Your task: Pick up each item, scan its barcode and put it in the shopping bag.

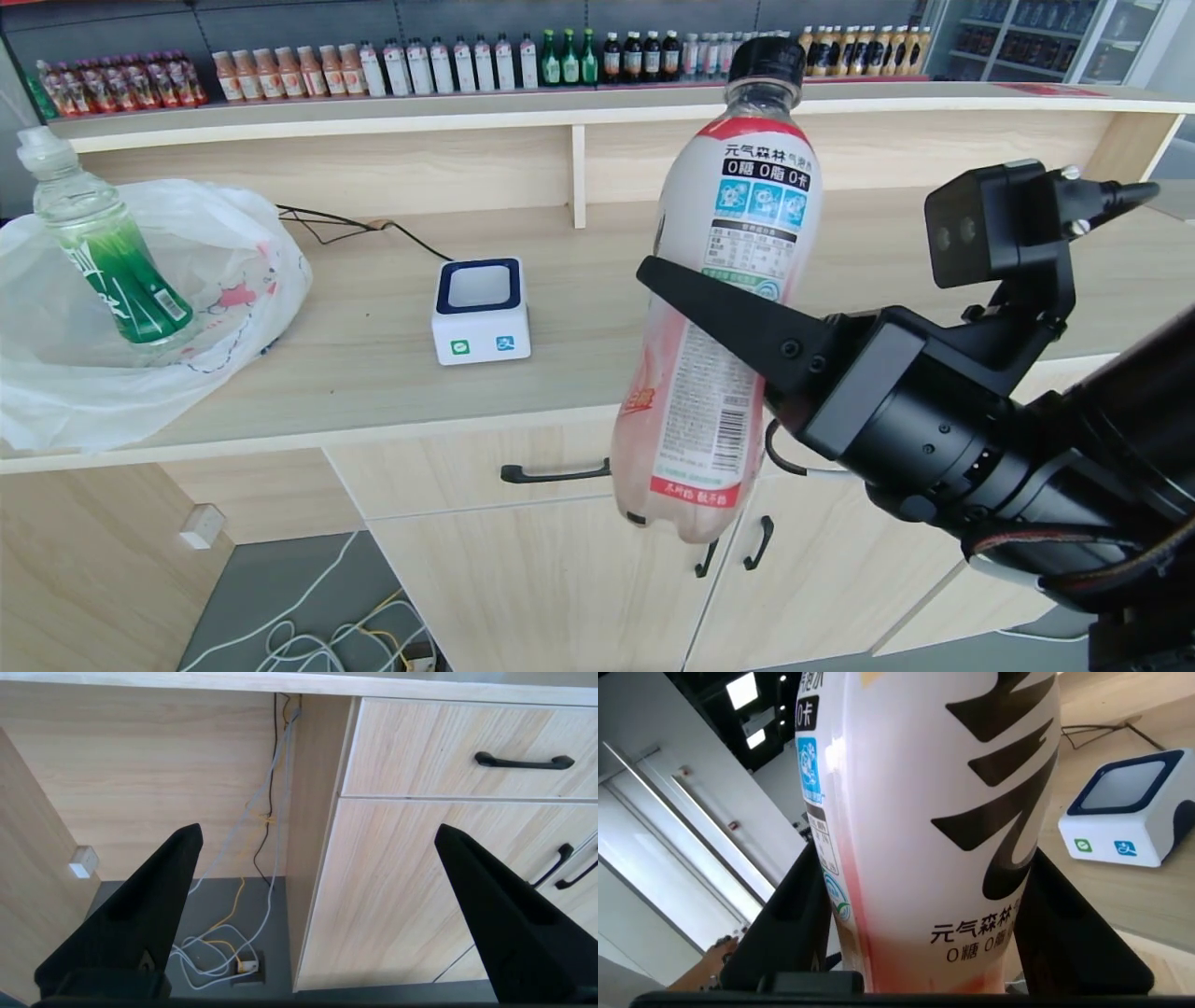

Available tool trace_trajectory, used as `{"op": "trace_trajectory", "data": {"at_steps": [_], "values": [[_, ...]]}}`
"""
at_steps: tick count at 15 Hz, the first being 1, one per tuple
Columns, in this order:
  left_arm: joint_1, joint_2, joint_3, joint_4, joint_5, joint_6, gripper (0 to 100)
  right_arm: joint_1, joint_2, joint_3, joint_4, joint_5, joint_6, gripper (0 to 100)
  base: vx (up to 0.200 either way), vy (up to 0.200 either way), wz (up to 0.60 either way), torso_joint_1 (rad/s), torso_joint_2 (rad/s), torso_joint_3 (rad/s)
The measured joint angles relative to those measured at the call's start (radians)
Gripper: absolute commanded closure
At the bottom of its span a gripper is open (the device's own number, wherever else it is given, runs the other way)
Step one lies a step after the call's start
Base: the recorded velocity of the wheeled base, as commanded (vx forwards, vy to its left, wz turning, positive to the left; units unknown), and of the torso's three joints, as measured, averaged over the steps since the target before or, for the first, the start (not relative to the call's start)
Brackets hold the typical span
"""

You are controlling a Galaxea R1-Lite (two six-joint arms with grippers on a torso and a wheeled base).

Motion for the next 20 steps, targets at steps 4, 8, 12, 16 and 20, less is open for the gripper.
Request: {"op": "trace_trajectory", "data": {"at_steps": [4, 8, 12, 16, 20], "values": [[0.000, 0.000, 0.000, 0.000, 0.000, 0.000, 0, 0.000, -0.011, 0.028, -0.001, -0.001, -0.092, 100, 0.000, 0.000, 0.00, 0.000, 0.00, 0.000], [0.000, 0.000, 0.000, 0.000, 0.000, 0.000, 0, -0.005, -0.013, 0.086, 0.002, -0.037, -0.193, 100, 0.000, 0.000, 0.00, 0.000, 0.00, 0.000], [0.000, 0.000, 0.000, 0.000, 0.000, 0.000, 0, -0.043, -0.001, 0.089, 0.033, -0.153, -0.373, 100, 0.000, 0.000, 0.00, 0.000, 0.00, 0.000], [0.000, 0.000, 0.000, 0.000, 0.000, 0.000, 0, -0.139, 0.011, 0.090, 0.034, -0.207, -0.574, 100, 0.000, 0.000, 0.00, 0.000, 0.00, 0.000], [0.000, 0.000, 0.000, 0.000, 0.000, 0.000, 0, -0.237, 0.013, 0.090, 0.009, -0.208, -0.691, 100, 0.000, 0.000, 0.00, 0.000, 0.00, 0.000]]}}
